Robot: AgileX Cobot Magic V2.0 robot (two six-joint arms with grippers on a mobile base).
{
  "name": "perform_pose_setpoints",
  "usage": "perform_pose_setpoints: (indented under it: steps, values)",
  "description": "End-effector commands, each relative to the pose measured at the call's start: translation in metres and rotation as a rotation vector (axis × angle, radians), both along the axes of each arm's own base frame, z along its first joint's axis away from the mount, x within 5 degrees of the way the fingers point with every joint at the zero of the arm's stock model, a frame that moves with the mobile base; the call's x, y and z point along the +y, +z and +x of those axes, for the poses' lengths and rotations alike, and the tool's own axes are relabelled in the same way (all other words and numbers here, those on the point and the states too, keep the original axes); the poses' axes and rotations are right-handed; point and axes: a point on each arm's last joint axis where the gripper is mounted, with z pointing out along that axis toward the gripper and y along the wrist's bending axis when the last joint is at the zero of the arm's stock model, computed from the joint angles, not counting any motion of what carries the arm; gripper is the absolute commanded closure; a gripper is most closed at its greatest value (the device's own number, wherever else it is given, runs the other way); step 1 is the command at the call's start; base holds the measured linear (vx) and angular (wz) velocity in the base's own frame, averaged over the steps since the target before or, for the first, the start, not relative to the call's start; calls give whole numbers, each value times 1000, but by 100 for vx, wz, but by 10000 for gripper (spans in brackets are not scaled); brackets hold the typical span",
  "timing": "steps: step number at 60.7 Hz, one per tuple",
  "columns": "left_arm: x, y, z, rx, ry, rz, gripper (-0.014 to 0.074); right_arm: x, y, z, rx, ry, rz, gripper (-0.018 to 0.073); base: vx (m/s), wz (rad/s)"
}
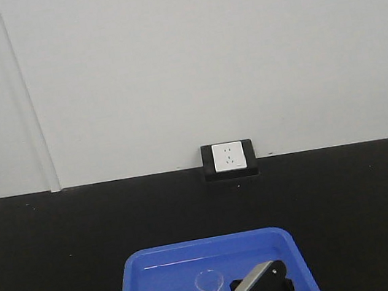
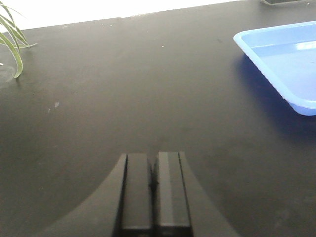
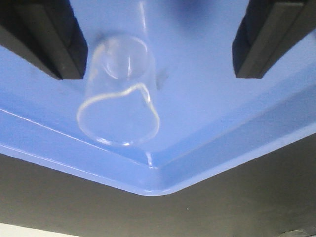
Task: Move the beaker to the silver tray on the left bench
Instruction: 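Close the right gripper around the clear glass beaker, then lift the beaker out of the blue tray with the right gripper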
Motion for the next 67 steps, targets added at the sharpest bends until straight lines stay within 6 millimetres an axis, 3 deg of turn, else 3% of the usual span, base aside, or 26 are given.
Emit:
perform_pose_setpoints:
  steps: [1, 12, 21, 30, 41, 44, 56, 60, 67]
  values:
    - [-1, 0, 2, -63, -10, -5, 595, 10, 24, 19, -73, -12, 90, -66, 0, 0]
    - [-1, 0, 2, -63, -10, -5, 595, 21, 16, 45, -51, -31, 111, -50, 0, 0]
    - [-1, 0, 2, -63, -10, -5, 595, 27, 17, 58, -74, -32, 119, 28, 0, 0]
    - [-1, 0, 2, -63, -10, -5, 595, 29, 20, 64, -79, -41, 114, 210, 0, 0]
    - [-1, 0, 2, -63, -10, -5, 595, 28, 28, 63, -56, -45, 87, 580, 0, 0]
    - [-1, 0, 2, -63, -10, -5, 595, 27, 36, 61, -29, -51, 77, 576, 0, 0]
    - [-1, 0, 2, -63, -10, -5, 595, 6, 86, 35, 40, -115, -47, 574, 0, 0]
    - [-1, 0, 2, -63, -10, -5, 595, -6, 110, 17, 48, -146, -84, 574, 0, 0]
    - [-1, 0, 2, -63, -10, -5, 595, -29, 133, -23, 62, -179, -117, 574, 0, 0]
